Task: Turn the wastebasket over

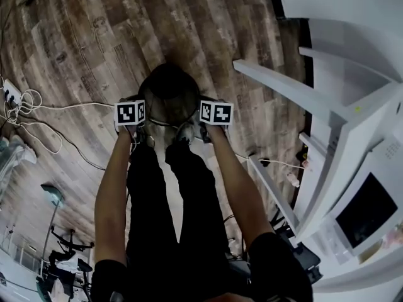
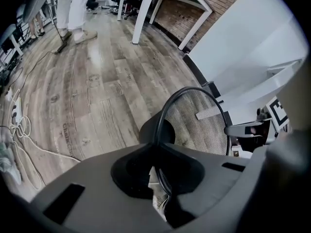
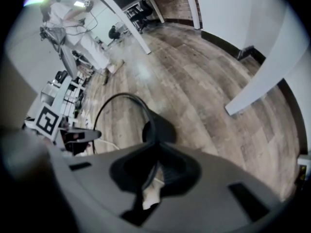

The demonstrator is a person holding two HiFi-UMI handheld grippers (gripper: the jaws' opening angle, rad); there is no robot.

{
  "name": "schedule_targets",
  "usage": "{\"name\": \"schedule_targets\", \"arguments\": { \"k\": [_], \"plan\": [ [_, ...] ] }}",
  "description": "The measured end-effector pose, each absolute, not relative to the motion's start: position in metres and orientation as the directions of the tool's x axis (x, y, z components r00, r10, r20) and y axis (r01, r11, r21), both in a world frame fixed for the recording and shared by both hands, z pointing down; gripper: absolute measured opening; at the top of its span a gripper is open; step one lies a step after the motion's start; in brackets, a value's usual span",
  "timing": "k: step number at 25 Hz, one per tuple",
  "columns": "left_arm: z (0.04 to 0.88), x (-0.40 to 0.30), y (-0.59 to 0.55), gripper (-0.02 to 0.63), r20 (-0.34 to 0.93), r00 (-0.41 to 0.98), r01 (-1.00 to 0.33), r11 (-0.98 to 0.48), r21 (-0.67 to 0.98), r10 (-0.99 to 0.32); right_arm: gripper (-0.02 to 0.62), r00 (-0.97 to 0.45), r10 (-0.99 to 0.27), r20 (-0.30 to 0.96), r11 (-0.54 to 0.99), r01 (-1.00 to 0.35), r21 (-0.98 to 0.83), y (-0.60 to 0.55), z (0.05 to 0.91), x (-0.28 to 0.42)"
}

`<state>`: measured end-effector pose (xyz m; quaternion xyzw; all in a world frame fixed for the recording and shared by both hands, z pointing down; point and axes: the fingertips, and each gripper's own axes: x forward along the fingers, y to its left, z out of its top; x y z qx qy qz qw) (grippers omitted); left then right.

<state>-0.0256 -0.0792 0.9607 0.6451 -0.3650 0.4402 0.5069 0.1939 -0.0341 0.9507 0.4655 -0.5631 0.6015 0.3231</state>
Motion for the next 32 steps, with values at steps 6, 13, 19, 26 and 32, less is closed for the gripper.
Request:
{"name": "schedule_targets", "arguments": {
  "k": [6,13,19,26,32],
  "plan": [
    [0.984,-0.021,-0.086,0.057,0.939,0.343,-0.92,-0.213,0.329,-0.032,0.048,-0.354,-0.12,0.928,-0.161,-0.915,-0.37,-0.041,0.975,0.198],
    [0.996,-0.021,-0.094,0.055,0.934,0.351,-0.92,-0.209,0.33,-0.067,0.048,-0.352,-0.133,0.926,-0.173,-0.912,-0.372,-0.046,0.987,0.198],
    [0.998,-0.021,-0.089,0.095,0.92,0.384,-0.908,-0.212,0.362,-0.076,0.051,-0.323,-0.143,0.936,-0.188,-0.919,-0.346,-0.045,0.988,0.197],
    [0.965,-0.043,-0.081,0.198,0.909,0.394,-0.914,-0.165,0.371,-0.139,0.158,-0.288,-0.179,0.941,-0.173,-0.932,-0.318,-0.04,0.953,0.197],
    [0.872,-0.04,-0.087,0.038,0.853,0.465,-0.878,-0.249,0.409,-0.238,0.046,-0.326,-0.232,0.916,-0.156,-0.917,-0.366,-0.033,0.874,0.165]
  ]
}}
